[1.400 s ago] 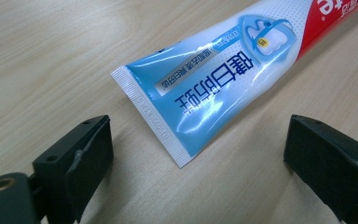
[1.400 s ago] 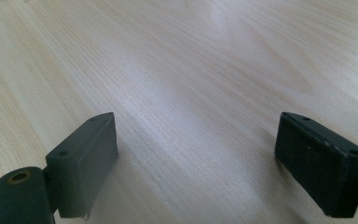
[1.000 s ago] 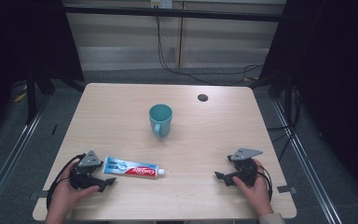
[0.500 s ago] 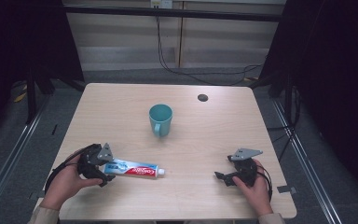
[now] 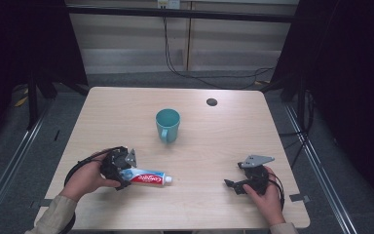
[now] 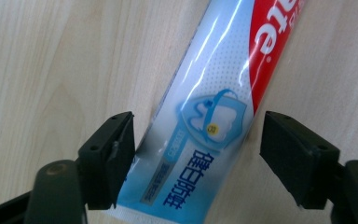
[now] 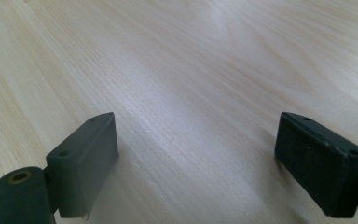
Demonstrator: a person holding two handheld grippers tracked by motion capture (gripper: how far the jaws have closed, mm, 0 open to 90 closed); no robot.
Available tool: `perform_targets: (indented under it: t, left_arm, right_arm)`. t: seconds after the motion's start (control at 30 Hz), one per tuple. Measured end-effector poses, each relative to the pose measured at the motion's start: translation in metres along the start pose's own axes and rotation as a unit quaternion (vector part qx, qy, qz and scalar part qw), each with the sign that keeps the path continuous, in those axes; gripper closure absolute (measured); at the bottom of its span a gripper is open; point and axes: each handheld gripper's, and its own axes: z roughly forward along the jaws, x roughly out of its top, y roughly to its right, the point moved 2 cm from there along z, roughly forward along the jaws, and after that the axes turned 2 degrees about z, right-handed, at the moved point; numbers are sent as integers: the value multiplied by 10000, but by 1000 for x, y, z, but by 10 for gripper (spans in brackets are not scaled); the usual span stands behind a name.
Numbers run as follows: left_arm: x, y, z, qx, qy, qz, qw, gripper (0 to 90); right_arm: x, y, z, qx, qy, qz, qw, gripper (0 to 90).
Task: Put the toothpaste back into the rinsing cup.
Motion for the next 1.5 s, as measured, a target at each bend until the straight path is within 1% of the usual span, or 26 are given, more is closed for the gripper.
perform_targets:
  t: [0.03, 0.07, 0.13, 0.17, 0.27, 0.5, 0.53, 0.6, 0.63, 0.67, 0.7, 0.73, 0.83, 0.9, 0.93, 0.97, 1.03, 1.07, 1.1, 1.17, 1.23, 1.3, 1.37, 1.43, 1.47, 1.5]
  left_arm:
    - [0, 0, 0, 0, 0, 0, 10000, 286]
    - [3, -1, 2, 1, -92, 126, 9999, 300]
    - [5, -1, 4, -65, -192, 185, 9996, 305]
    - [6, -3, 5, -67, -228, 274, 9993, 309]
    - [9, -4, 8, -138, -351, 408, 9985, 324]
    - [13, -3, 10, -221, -378, 610, 9972, 364]
    - [14, -3, 10, -278, -398, 671, 9966, 379]
    - [15, -2, 10, -269, -400, 741, 9961, 397]
    - [15, -2, 10, -269, -400, 741, 9961, 403]
    - [17, -1, 10, -285, -510, 748, 9955, 423]
    - [18, 1, 10, -266, -487, 752, 9956, 434]
    - [18, 1, 10, -289, -544, 746, 9953, 451]
    - [19, 4, 9, -290, -539, 782, 9951, 527]
    - [18, 6, 7, -161, -412, 748, 9962, 582]
    - [18, 5, 4, -194, -320, 471, 9982, 632]
    - [18, 5, 3, -216, -251, 316, 9990, 685]
    - [18, 5, 2, -204, -225, 128, 9995, 709]
    - [18, 4, 2, -205, -212, 131, 9995, 717]
    - [18, 4, 1, -247, -118, 40, 9996, 722]
    - [18, 6, 1, -387, -21, -36, 9992, 730]
    - [21, 7, -2, -396, 10, 0, 9992, 732]
    - [23, 7, -5, -423, 67, -73, 9991, 733]
    - [25, 6, -10, -522, 98, -187, 9984, 733]
    - [26, 6, -11, -488, 133, -215, 9985, 732]
    - [27, 6, -14, -565, 113, -275, 9980, 732]
    - [29, 7, -15, -518, 119, -284, 9982, 732]
  right_arm:
    - [0, 0, 0, 0, 0, 0, 10000, 125]
    - [0, 0, 0, 0, 0, -1, 10000, 125]
    - [0, 0, 0, 0, 0, -1, 10000, 126]
    - [0, 0, 0, 0, 0, -1, 10000, 125]
    - [0, 0, 0, 0, -1, 0, 10000, 126]
    - [0, 0, 0, -2, 2, 1, 10000, 126]
    - [0, 0, 0, 0, 0, -1, 10000, 126]
    - [0, 0, 0, 0, -1, 0, 10000, 125]
    - [0, 0, 0, 0, -1, 0, 10000, 125]
    - [0, 0, 0, 1, 0, 0, 10000, 125]
    - [0, 0, 0, 1, -1, 1, 10000, 125]
    - [0, 0, 0, -1, 2, 2, 10000, 126]
    - [0, 0, 0, 1, 0, 0, 10000, 126]
    - [0, 0, 0, 0, 0, -1, 10000, 126]
    - [0, 0, 0, 1, -2, 1, 10000, 125]
    - [0, 0, 0, 1, -1, 0, 10000, 125]
    - [0, 0, 0, 2, -2, 1, 10000, 125]
    - [0, 0, 0, 1, -1, -1, 10000, 126]
    - [0, 0, 0, 2, -1, 1, 10000, 126]
    - [0, 0, 0, 3, -2, 0, 10000, 126]
    - [0, 0, 0, 4, -2, 2, 10000, 125]
    - [0, 0, 0, 8, -2, 1, 10000, 126]
    - [0, 0, 0, 6, -3, 1, 10000, 126]
    - [0, 0, 0, 7, -4, 1, 10000, 126]
    - [0, 0, 0, 7, -4, 1, 10000, 126]
    - [0, 0, 0, 7, -4, 1, 10000, 126]
